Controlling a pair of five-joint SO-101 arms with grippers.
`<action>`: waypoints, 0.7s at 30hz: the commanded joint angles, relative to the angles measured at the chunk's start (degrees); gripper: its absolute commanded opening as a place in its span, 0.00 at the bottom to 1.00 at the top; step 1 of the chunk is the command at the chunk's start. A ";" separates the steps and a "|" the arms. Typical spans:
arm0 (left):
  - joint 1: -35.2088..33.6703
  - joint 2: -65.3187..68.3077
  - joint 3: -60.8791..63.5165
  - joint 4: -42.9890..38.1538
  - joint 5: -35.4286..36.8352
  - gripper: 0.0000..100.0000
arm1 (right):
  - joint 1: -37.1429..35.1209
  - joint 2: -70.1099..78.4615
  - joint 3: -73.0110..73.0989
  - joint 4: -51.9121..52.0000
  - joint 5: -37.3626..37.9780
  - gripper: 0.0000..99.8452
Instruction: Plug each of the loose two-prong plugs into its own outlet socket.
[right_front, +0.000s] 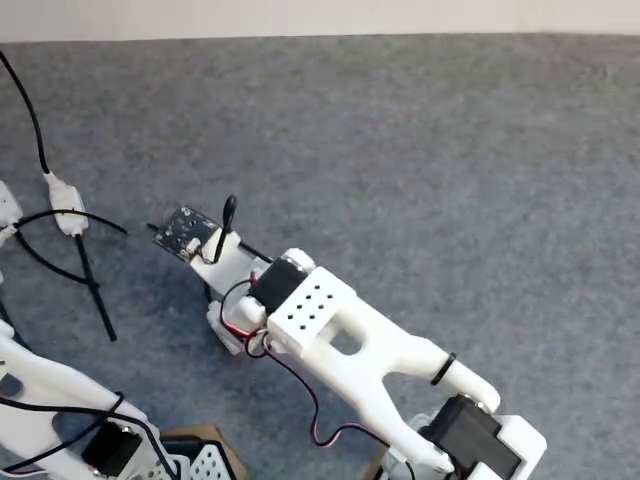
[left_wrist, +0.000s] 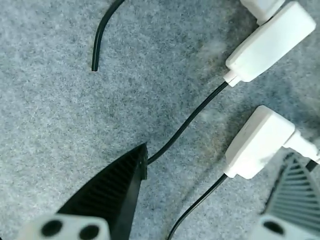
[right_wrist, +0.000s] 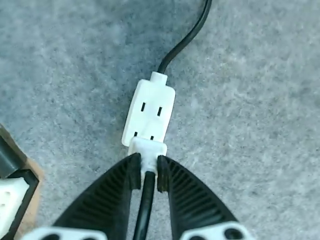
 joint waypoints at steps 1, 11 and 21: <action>0.22 -1.01 -2.42 0.18 -0.44 0.40 | 0.75 0.40 -1.71 -0.75 -0.09 0.00; 0.40 -0.92 -2.42 0.18 -0.44 0.40 | 0.66 0.75 -1.45 -3.56 -0.09 0.00; 0.48 -0.84 -2.42 0.26 -0.44 0.40 | 0.66 0.75 1.45 -4.79 -0.18 0.00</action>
